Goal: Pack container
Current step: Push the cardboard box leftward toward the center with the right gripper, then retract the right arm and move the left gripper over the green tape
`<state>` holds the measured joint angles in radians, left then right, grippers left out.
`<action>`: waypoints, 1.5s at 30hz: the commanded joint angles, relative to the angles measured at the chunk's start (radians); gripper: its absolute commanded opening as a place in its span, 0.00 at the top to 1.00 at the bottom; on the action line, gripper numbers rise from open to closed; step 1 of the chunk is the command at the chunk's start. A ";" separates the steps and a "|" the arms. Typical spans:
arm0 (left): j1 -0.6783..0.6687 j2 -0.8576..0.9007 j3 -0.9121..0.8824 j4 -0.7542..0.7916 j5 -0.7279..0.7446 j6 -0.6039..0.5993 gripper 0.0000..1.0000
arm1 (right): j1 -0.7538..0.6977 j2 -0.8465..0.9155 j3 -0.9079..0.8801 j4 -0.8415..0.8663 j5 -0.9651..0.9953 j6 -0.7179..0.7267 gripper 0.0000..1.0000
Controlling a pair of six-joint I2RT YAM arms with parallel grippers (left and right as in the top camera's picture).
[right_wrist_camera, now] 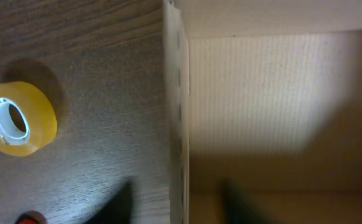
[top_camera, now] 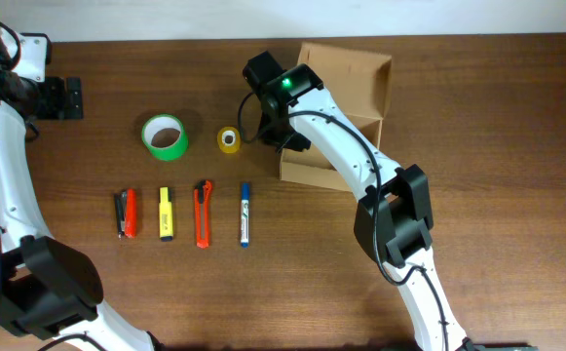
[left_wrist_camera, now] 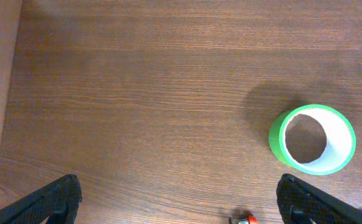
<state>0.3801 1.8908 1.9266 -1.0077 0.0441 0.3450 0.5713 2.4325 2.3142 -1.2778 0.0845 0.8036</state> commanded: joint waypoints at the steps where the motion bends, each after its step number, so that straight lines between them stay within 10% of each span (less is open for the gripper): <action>1: 0.002 0.008 0.006 -0.003 -0.007 0.008 0.00 | 0.011 0.012 0.013 0.003 -0.001 -0.039 0.33; 25: -0.003 0.046 0.006 -0.026 0.196 0.008 0.00 | -0.089 -0.052 0.671 -0.307 0.388 -0.332 0.28; 45: -0.176 0.044 0.167 -0.216 0.325 0.023 0.00 | -1.052 -0.477 0.059 -0.253 0.031 -0.546 0.27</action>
<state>0.2241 1.9274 2.0438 -1.2194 0.3847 0.3489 -0.4240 1.9491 2.4424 -1.4956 0.2226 0.3408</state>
